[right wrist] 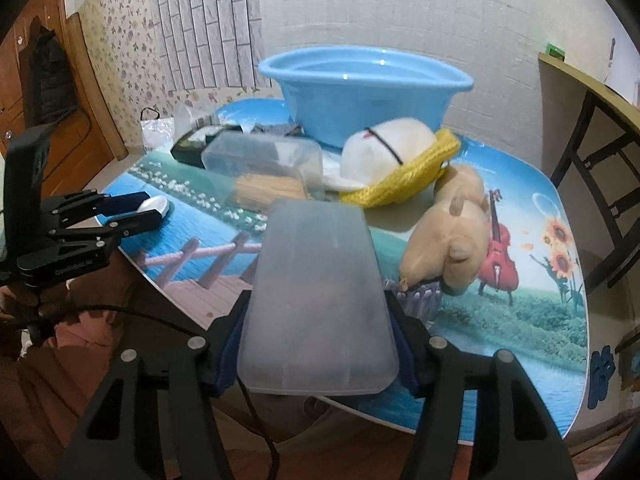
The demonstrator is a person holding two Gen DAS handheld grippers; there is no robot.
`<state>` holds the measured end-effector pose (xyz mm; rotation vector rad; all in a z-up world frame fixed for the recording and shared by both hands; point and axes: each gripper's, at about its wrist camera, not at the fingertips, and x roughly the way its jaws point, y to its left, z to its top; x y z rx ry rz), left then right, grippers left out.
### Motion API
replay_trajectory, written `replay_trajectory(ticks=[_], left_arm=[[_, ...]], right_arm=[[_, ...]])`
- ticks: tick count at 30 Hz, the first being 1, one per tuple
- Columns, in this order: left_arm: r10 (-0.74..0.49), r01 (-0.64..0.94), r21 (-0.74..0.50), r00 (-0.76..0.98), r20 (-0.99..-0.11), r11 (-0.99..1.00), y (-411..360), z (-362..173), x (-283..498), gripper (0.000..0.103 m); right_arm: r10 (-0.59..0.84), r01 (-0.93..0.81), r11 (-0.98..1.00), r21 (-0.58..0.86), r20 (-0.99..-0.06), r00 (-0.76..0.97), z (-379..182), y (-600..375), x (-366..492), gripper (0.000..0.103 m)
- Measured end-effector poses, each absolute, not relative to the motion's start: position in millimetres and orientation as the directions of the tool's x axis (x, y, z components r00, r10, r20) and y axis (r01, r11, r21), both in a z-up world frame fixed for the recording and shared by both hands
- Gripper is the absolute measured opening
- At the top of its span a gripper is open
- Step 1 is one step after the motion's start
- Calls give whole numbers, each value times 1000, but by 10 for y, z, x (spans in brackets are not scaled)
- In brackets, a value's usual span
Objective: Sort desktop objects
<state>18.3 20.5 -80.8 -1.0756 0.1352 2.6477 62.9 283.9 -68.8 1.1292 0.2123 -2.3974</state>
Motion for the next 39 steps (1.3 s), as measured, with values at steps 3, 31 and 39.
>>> replay_trajectory(ticks=[3, 31, 39], left_arm=[[224, -287, -20, -701, -677, -958, 207, -702, 181, 37], [330, -374, -24, -786, -523, -927, 818, 238, -970, 37], [338, -397, -28, -742, -579, -917, 1028, 81, -1318, 37]], right_arm=[[-375, 491, -868, 69, -740, -559, -555, 2865, 662, 61], [-370, 459, -888, 18, -620, -691, 172, 2661, -625, 61], [-394, 461, -884, 70, -641, -658, 85, 2684, -1006, 62]])
